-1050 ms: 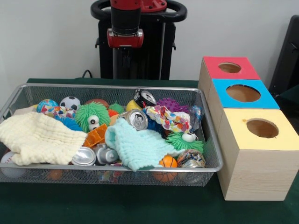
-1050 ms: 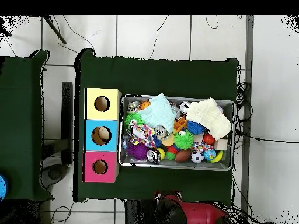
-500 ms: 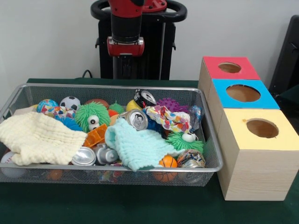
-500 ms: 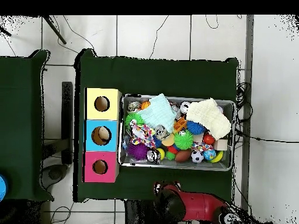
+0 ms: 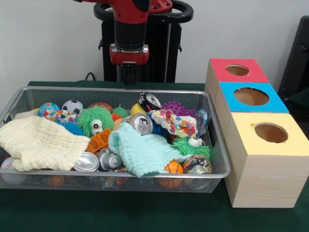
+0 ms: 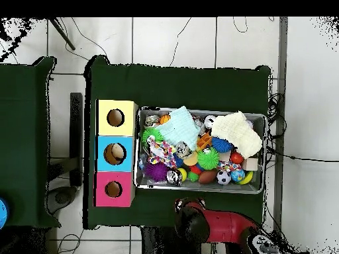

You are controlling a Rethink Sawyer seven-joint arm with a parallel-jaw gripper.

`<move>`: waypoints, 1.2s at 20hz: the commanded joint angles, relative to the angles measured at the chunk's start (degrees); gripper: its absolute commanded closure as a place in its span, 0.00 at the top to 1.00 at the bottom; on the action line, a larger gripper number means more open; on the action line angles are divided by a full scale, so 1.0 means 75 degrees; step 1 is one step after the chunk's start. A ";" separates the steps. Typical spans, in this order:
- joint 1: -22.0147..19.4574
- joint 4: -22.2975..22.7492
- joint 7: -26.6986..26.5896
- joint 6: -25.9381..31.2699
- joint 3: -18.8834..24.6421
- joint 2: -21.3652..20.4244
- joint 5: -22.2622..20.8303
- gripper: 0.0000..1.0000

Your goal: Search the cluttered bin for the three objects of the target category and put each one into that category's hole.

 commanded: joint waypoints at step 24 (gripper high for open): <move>-0.0162 -0.1600 0.0400 0.1893 0.1268 -0.0461 0.0778 0.00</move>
